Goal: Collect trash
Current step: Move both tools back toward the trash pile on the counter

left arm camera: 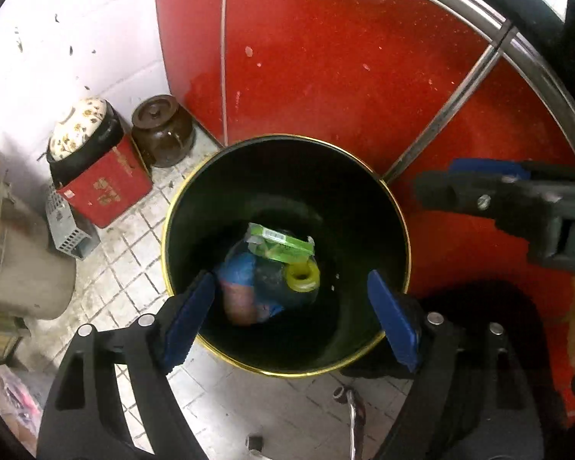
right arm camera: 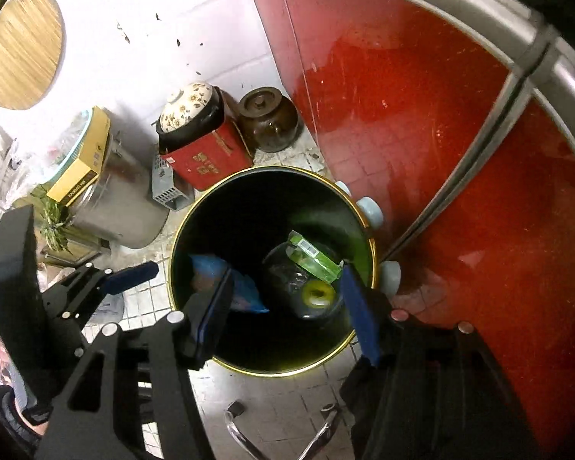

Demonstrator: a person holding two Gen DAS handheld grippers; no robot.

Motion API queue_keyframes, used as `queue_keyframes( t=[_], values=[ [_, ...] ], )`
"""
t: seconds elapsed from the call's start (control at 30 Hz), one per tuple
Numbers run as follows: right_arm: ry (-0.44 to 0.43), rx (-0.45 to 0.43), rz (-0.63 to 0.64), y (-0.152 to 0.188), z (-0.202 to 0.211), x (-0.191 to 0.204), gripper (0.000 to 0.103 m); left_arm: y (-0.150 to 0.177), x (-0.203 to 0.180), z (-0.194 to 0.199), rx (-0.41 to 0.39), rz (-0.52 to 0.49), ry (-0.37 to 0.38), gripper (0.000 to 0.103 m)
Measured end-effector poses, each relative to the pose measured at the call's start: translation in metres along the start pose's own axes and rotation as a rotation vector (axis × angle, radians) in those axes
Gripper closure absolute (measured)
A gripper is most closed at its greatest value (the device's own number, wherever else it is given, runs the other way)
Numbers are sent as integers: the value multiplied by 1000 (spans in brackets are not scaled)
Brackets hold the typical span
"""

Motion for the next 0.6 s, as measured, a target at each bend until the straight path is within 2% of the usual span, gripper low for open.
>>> queue_keyframes(
  t=[0.17,0.23,0.33,0.4,0.5,0.6],
  values=[
    [-5,-36,-6,5,32,-1,46,-4,-13,13,0,-41,-12,20],
    [-21,-70,-7,12,65,-2,42,-8,-21,29,-20,-55,-24,20],
    [-25,-165,-8,23,131,-12,36,-23,-49,70,-97,-102,-29,16],
    [-14,-233,-18,32,175,-26,31,-39,-85,107,-170,-169,-33,15],
    [17,-363,-81,55,255,-67,25,-60,-140,150,-259,-270,-9,11],
    [104,-488,-188,91,327,-130,23,-80,-213,183,-318,-392,44,9]
  ],
)
Point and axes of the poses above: each gripper's, at about its wrist camera, not at the fingertips, and z roughly against the way its jaws point, x to its left, y to its underside, the point moved 7 cm from there along -z, roughly the way its jaws point, and after that the axes turned 10 degrees about -z, right-handed, at the moved point
